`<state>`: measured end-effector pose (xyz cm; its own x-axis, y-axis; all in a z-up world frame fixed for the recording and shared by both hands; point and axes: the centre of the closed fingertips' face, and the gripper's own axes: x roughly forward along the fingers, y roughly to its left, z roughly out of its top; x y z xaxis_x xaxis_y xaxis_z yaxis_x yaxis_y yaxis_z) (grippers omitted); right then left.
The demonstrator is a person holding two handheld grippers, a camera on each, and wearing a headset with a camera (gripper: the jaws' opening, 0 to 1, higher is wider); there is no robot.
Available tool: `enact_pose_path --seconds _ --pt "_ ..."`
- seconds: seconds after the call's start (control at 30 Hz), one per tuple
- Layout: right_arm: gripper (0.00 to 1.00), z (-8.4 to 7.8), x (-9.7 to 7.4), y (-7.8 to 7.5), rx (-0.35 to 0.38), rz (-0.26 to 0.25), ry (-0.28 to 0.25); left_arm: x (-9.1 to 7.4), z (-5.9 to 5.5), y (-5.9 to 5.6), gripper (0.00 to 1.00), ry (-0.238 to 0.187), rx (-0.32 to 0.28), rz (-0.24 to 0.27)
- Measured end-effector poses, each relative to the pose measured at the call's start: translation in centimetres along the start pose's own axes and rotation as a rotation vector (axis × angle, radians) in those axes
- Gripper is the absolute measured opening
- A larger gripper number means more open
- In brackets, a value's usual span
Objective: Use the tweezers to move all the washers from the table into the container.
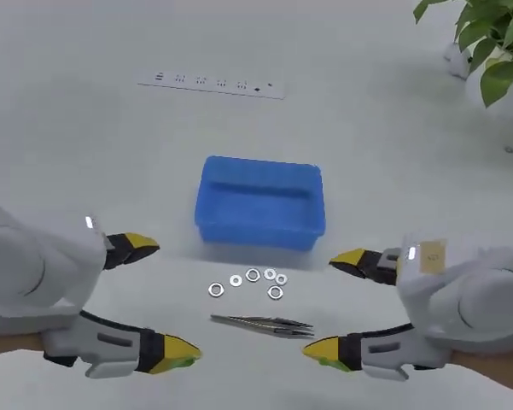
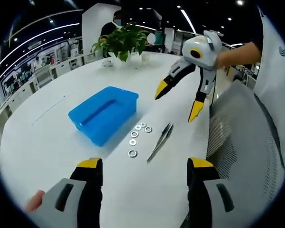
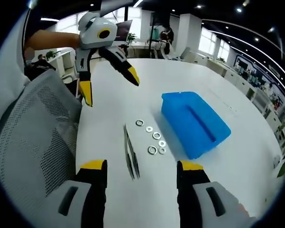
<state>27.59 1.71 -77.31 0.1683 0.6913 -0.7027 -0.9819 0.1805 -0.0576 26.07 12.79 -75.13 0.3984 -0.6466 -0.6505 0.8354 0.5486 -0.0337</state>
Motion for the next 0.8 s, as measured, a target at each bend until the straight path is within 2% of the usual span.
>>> enact_pose_path --seconds 0.1,0.23,0.33,0.43,0.47,0.6,0.77,0.8 --pt "0.49 0.0 1.3 1.0 -0.030 0.047 -0.004 1.0 -0.4 -1.0 0.69 0.019 -0.023 -0.058" --pt "0.41 0.1 2.8 1.4 -0.062 0.077 0.022 2.7 -1.1 -1.6 0.66 0.062 0.007 -0.093" --pt "0.32 -0.2 3.6 1.4 -0.074 0.101 0.057 3.5 -1.3 -1.6 0.61 0.074 0.025 -0.106" --pt "0.28 -0.2 4.2 1.5 -0.101 0.125 0.074 4.0 -1.4 -1.6 0.51 0.084 0.034 -0.131" --pt "0.26 -0.2 4.3 1.5 -0.108 0.127 0.083 4.2 -1.4 -1.8 0.50 0.086 0.023 -0.148" --pt "0.24 -1.1 4.6 1.3 -0.155 0.146 0.139 4.6 -1.6 -1.4 0.50 0.107 0.038 -0.154" --pt "0.19 -1.0 4.8 1.7 -0.159 0.170 0.141 5.0 -1.4 -1.4 0.50 0.112 0.049 -0.165" --pt "0.18 -1.4 4.9 1.9 -0.168 0.180 0.168 5.1 -1.4 -1.5 0.49 0.109 0.054 -0.166"
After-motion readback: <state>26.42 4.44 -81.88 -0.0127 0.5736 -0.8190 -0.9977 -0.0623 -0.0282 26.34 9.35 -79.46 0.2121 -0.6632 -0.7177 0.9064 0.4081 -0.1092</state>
